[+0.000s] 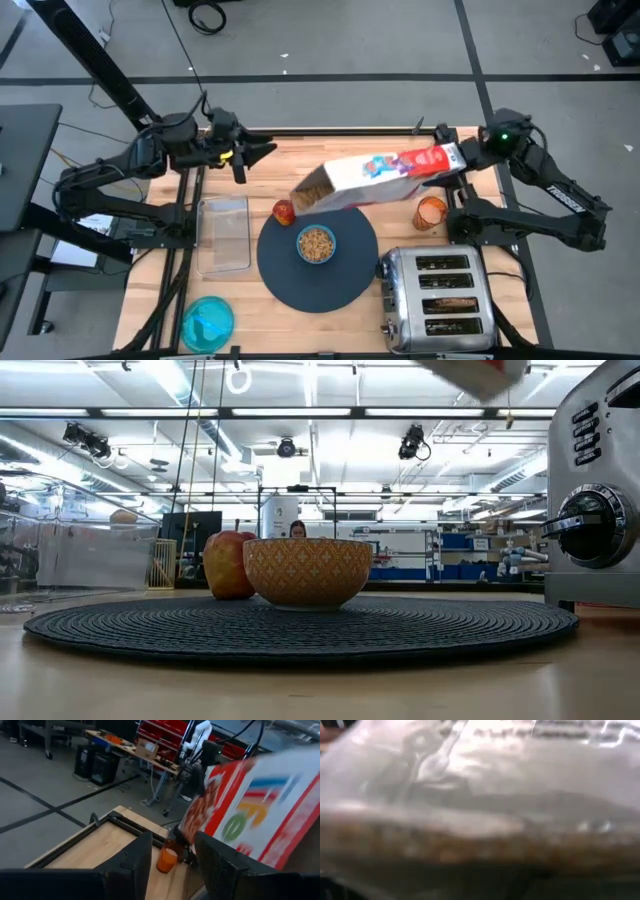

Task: Arrange a breakfast setting
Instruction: Pour the cereal into the bowl

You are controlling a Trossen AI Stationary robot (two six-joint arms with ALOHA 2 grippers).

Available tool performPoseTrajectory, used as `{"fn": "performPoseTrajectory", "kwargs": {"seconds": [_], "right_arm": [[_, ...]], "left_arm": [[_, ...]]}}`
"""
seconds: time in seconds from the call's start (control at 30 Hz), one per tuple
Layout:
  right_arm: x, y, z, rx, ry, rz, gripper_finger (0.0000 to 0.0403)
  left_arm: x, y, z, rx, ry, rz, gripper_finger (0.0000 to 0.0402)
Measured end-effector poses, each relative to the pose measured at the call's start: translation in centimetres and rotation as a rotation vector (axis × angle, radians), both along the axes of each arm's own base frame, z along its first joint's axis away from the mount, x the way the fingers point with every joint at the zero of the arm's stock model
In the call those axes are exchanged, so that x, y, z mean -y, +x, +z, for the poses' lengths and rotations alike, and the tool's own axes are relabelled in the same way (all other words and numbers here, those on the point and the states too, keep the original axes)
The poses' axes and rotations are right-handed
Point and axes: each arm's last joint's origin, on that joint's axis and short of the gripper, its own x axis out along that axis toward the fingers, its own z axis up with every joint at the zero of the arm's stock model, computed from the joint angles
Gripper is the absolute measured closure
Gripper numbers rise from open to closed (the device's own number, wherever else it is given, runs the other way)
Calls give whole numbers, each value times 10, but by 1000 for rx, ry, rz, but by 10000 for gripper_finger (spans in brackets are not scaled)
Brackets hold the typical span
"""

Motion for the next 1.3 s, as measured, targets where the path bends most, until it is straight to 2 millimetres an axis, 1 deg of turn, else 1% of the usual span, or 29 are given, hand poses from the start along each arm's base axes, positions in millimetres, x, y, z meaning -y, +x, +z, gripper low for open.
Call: {"fn": "performPoseTrajectory", "kwargs": {"seconds": [0.13,0.23,0.33,0.47,0.6,0.7,0.77,0.93,1.1,1.3], "right_arm": [[1,2,20,137,56,14,172],[2,3,37,264,105,15,172],[3,2,53,411,156,-5,172],[6,1,70,608,197,-43,172],[13,6,77,753,230,-77,172],[20,14,79,819,281,-73,172],[24,23,78,842,318,-60,172],[35,50,69,792,377,-39,172],[45,75,56,724,385,-47,172],[50,94,46,675,362,-34,172]], "left_arm": [[0,-5,12,29,19,13,228],[1,-9,19,58,53,33,206],[0,-7,22,84,90,35,183],[2,11,27,161,192,12,161],[4,36,28,247,273,-59,147],[4,54,25,286,299,-137,135],[3,65,21,293,337,-149,124],[-4,84,17,361,413,-118,89],[-7,103,7,371,447,-109,84],[-21,118,-2,423,361,-86,84]]}}
